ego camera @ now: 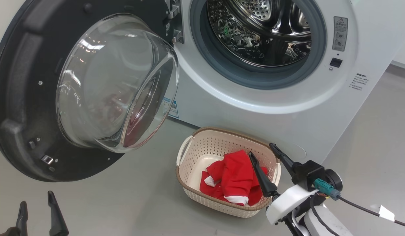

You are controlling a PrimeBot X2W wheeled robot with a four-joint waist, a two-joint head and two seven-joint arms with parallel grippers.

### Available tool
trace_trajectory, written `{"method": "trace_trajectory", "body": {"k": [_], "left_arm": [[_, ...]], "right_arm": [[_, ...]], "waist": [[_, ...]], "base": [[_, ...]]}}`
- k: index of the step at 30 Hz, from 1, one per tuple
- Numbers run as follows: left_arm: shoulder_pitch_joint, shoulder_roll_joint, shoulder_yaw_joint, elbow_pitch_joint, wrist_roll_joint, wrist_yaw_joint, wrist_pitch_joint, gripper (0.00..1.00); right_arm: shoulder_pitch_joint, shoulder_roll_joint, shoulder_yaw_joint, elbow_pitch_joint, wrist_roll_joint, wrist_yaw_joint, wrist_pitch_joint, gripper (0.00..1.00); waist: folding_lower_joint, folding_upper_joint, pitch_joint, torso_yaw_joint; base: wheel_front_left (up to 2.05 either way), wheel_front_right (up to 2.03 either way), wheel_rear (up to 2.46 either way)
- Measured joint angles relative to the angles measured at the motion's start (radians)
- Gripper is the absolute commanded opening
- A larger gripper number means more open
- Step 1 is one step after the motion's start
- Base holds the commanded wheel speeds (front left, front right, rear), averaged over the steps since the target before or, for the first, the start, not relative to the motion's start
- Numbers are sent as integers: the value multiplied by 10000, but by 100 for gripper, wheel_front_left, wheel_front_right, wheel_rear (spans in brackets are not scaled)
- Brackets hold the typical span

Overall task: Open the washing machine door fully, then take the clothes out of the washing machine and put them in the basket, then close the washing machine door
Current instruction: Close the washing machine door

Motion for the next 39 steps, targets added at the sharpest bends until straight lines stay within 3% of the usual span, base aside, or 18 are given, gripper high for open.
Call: {"method": "trace_trajectory", "body": {"k": [1, 2, 3, 8, 15, 21, 26, 34, 39], "left_arm": [[7, 0, 2, 0, -75, 0, 0, 37], [10, 0, 15, -4, -142, 0, 0, 8], [10, 0, 29, -8, -307, 0, 0, 0], [8, -8, 205, -17, -2625, -36, 0, 0], [5, -21, 583, 29, -5060, -598, -2, 0], [-14, -36, 1108, 309, -7467, -1210, -2, 0], [-74, -58, 1154, 612, -9168, -1988, -4, 0], [-439, -79, 1231, 961, -10638, -2167, -2, 0], [-1049, -71, 1733, 840, -10930, -2203, 268, 0]], "right_arm": [[0, 0, -2, 4, 31, -2, 0, 100], [-2, 0, -21, 8, 73, -2, 0, 100], [-3, 0, -38, 13, 75, -2, 0, 100], [-6, -4, -82, 46, 186, -4, 0, 100], [-8, -4, -100, 58, 322, -6, 0, 100], [-15, -6, -128, 84, 355, -6, 0, 100], [-30, -6, -132, 98, 401, -6, 0, 100], [-34, -8, -186, 115, 424, -15, 0, 100], [-34, -8, -251, 115, 424, -19, 0, 100]], "waist": [[0, 0, -4, -3], [0, 0, -10, -10], [0, 0, -12, -12], [0, 0, -5, -19], [0, 0, 29, -15], [0, 0, 57, -6], [0, 0, 67, -13], [0, 0, 70, -56], [0, 0, 71, -82]], "base": [[0, 0, 0], [0, 0, 0], [0, 0, 0], [0, 0, 0], [0, 0, 0], [0, 0, 0], [0, 0, 0], [0, 0, 0], [0, 0, 0]]}}
